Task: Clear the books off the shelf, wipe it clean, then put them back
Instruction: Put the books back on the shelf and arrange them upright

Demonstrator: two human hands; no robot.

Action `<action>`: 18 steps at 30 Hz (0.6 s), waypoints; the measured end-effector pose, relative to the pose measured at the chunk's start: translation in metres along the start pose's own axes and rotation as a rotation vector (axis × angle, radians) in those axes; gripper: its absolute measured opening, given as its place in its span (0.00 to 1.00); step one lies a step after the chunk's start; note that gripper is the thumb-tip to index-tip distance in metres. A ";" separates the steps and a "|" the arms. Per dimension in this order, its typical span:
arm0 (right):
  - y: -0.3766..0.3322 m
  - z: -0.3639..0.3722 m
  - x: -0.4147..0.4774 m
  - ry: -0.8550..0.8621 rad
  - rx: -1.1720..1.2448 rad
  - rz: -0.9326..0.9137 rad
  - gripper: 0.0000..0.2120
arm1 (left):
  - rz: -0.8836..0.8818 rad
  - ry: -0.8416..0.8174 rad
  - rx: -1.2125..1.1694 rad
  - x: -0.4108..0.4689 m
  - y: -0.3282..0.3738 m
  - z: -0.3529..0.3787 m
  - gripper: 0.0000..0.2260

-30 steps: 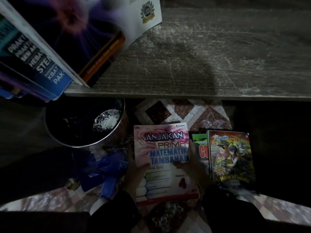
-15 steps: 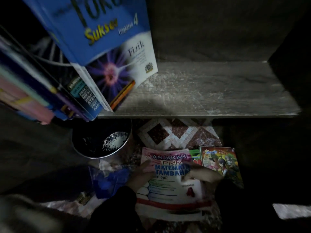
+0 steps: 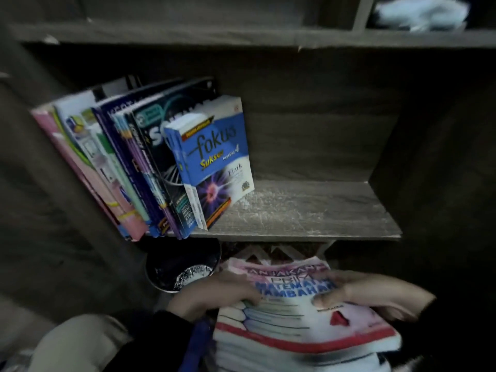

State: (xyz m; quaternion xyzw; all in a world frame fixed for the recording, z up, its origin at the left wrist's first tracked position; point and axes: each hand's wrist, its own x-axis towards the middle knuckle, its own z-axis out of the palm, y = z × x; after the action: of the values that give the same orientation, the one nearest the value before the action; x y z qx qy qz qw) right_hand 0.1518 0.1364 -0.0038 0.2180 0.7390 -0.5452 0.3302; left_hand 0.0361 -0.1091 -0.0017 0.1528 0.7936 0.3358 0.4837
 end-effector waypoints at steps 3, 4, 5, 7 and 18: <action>-0.031 -0.013 -0.026 0.039 0.029 -0.173 0.40 | 0.146 0.109 -0.030 -0.033 0.016 -0.021 0.28; -0.045 -0.015 -0.034 0.085 0.029 -0.224 0.37 | 0.215 0.147 -0.069 -0.036 0.018 -0.027 0.32; -0.054 -0.023 -0.032 0.124 0.046 -0.290 0.35 | 0.281 0.209 -0.082 -0.045 0.029 -0.031 0.34; -0.076 -0.034 -0.030 0.198 0.078 -0.399 0.35 | 0.422 0.305 -0.176 -0.047 0.044 -0.039 0.34; -0.166 -0.061 0.090 0.617 -0.040 -0.913 0.57 | 0.721 1.095 -0.043 0.061 0.042 -0.058 0.39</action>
State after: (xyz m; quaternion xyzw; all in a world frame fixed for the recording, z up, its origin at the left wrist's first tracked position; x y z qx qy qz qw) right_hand -0.0388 0.1398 0.0523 0.0190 0.8312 -0.5297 -0.1677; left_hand -0.0478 -0.0665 0.0042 0.2065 0.8173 0.5220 -0.1300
